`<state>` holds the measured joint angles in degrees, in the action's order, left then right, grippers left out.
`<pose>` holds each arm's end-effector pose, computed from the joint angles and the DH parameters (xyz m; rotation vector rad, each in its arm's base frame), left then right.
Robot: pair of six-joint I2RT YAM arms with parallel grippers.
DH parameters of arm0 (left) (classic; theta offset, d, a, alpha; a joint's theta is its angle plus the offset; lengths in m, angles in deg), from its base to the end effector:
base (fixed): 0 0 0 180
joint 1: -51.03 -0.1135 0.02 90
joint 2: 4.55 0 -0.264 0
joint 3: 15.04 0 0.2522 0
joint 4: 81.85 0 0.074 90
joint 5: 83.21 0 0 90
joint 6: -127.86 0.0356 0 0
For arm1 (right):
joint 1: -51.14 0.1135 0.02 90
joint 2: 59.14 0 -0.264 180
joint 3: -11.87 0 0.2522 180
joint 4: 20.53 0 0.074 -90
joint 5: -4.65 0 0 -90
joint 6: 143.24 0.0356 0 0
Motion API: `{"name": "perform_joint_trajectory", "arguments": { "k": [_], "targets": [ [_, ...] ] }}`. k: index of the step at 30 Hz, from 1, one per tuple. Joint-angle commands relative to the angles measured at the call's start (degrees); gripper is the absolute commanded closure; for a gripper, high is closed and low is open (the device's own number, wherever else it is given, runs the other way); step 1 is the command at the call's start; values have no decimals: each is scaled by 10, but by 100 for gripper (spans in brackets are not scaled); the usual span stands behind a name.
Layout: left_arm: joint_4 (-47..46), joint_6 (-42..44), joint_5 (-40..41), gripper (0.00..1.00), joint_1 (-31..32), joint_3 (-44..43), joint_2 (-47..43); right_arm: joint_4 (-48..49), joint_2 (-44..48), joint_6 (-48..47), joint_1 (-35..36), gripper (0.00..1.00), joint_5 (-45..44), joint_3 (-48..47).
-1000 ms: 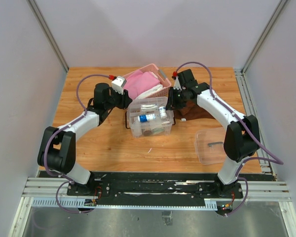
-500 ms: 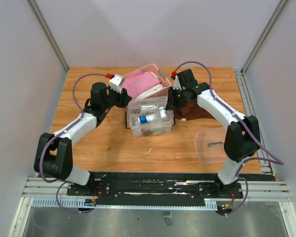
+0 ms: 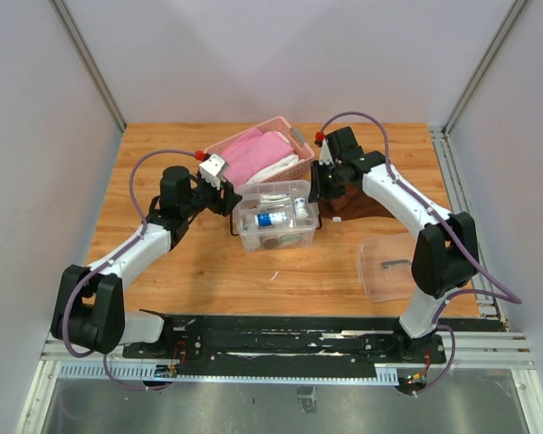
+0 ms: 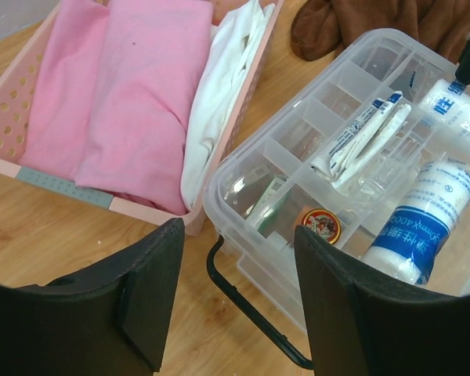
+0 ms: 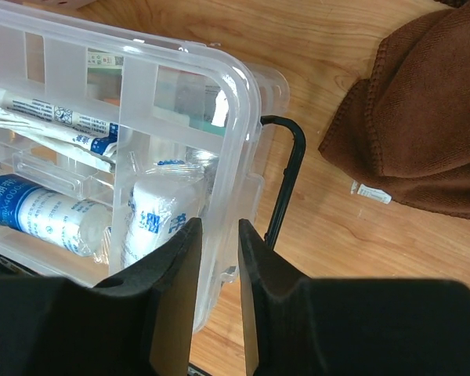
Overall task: Organize the medicine kit
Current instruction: Place the medicine box compartment inside the medicine box.
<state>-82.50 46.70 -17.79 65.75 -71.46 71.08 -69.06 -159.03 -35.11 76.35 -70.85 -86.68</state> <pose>0.2801 -0.0889 0.2524 0.6682 1.7700 -0.4756 0.3467 0.1731 0.2847 -0.2712 2.4959 0.6347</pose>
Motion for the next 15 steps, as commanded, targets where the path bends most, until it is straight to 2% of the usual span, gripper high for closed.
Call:
{"name": "perform_joint_trajectory", "arguments": {
  "k": [1, 10, 15],
  "targets": [
    [-7, 22, 0, 37, 1, 10, -28, -18, 24, -24, -4, 73, -22, -7],
    [12, 46, 20, 28, 0, 21, -49, -4, 53, -90, -18, 73, 26, -5],
    [23, 65, 28, 23, 0, 20, -53, 91, 130, -135, -33, 71, 13, 77]
  ]
}}
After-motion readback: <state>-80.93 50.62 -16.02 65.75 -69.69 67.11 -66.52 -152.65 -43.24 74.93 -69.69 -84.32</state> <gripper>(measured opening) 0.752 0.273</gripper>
